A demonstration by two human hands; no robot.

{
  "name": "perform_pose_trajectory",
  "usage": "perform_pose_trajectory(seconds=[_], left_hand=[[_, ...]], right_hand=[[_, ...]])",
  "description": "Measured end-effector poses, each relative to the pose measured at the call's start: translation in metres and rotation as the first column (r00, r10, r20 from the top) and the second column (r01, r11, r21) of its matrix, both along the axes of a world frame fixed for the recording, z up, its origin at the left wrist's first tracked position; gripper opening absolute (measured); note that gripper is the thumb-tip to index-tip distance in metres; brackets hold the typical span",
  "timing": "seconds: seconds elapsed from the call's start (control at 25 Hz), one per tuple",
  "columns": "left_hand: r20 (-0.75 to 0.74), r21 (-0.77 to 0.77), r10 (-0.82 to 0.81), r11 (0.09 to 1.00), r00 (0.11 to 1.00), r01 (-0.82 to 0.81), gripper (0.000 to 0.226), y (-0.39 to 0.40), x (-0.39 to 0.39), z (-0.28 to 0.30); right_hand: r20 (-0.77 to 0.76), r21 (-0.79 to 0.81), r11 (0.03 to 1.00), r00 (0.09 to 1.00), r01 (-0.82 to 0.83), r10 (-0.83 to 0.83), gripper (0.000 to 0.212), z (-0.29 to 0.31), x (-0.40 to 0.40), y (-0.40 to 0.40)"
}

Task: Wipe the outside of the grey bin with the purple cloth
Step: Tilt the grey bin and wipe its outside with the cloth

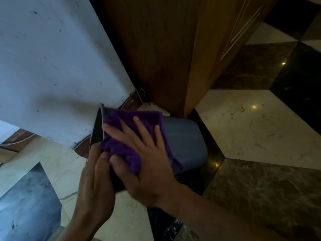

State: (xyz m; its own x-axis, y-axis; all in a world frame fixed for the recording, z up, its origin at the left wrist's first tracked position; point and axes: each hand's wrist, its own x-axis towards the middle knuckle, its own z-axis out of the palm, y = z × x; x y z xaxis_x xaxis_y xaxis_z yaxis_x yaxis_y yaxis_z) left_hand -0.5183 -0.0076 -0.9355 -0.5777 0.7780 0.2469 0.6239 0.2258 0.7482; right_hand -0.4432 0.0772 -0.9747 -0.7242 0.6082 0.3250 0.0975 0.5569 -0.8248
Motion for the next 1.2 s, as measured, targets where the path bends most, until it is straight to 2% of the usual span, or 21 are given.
perform_pose_trajectory(seconds=[0.08,0.2,0.36,0.48,0.56,0.64,0.72,0.76,0.8,0.84,0.92,0.96,1.0,1.08,1.12,1.2], left_hand=[[0.044,-0.019,0.027,0.999,0.999,-0.027,0.028,-0.001,-0.006,-0.002],[-0.036,-0.103,0.082,0.991,0.996,-0.085,0.030,-0.005,-0.018,-0.001],[-0.001,-0.172,0.102,0.980,0.995,-0.100,0.028,-0.014,-0.028,0.002],[0.021,-0.218,0.102,0.971,0.995,-0.095,0.027,-0.028,-0.025,0.003],[0.104,-0.280,0.138,0.954,0.985,-0.104,0.030,-0.036,-0.029,0.006],[0.317,-0.311,0.257,0.938,0.913,-0.156,0.033,-0.030,-0.044,0.019],[0.542,-0.376,0.430,0.893,0.722,-0.250,0.033,-0.006,-0.074,0.032],[0.605,-0.430,0.481,0.868,0.635,-0.248,0.042,0.012,-0.089,0.040],[0.634,-0.476,0.503,0.852,0.588,-0.216,0.051,0.030,-0.100,0.047],[0.627,-0.510,0.516,0.838,0.584,-0.193,0.057,0.046,-0.106,0.048],[0.471,-0.553,0.553,0.792,0.687,-0.258,0.054,0.070,-0.112,0.040],[0.334,-0.554,0.563,0.766,0.756,-0.326,0.048,0.076,-0.111,0.035],[0.204,-0.534,0.551,0.756,0.809,-0.379,0.042,0.077,-0.106,0.032],[0.088,-0.442,0.495,0.797,0.865,-0.411,0.040,0.072,-0.090,0.030],[0.069,-0.375,0.443,0.842,0.894,-0.388,0.043,0.064,-0.082,0.029],[0.018,-0.272,0.294,0.921,0.956,-0.278,0.044,0.040,-0.061,0.022]], right_hand=[[0.066,0.005,0.998,0.996,0.067,-0.067,0.054,-0.018,0.007,0.018],[0.171,-0.040,0.982,0.969,0.186,-0.177,0.052,-0.049,0.021,0.049],[0.290,-0.089,0.934,0.906,0.346,-0.308,0.052,-0.082,0.042,0.079],[0.266,-0.218,0.886,0.898,0.410,-0.350,0.049,-0.095,0.060,0.087],[0.221,-0.335,0.848,0.909,0.411,-0.354,0.046,-0.102,0.064,0.085],[0.192,-0.274,0.868,0.908,0.414,-0.372,0.047,-0.109,0.069,0.073],[0.177,-0.108,0.908,0.907,0.404,-0.383,0.049,-0.116,0.072,0.060],[0.169,-0.041,0.918,0.909,0.393,-0.382,0.050,-0.119,0.073,0.054],[0.162,0.005,0.924,0.912,0.382,-0.378,0.050,-0.122,0.075,0.049],[0.158,0.042,0.927,0.914,0.372,-0.373,0.051,-0.124,0.076,0.045],[0.155,0.113,0.930,0.919,0.349,-0.364,0.051,-0.127,0.081,0.042],[0.146,0.101,0.933,0.922,0.346,-0.358,0.051,-0.127,0.083,0.041],[0.116,0.022,0.935,0.928,0.354,-0.354,0.052,-0.127,0.085,0.040],[-0.016,-0.293,0.884,0.923,0.364,-0.385,0.048,-0.125,0.085,0.037],[-0.068,-0.455,0.818,0.902,0.352,-0.426,0.045,-0.122,0.084,0.037],[-0.053,-0.720,0.613,0.856,0.324,-0.514,0.033,-0.116,0.081,0.036]])
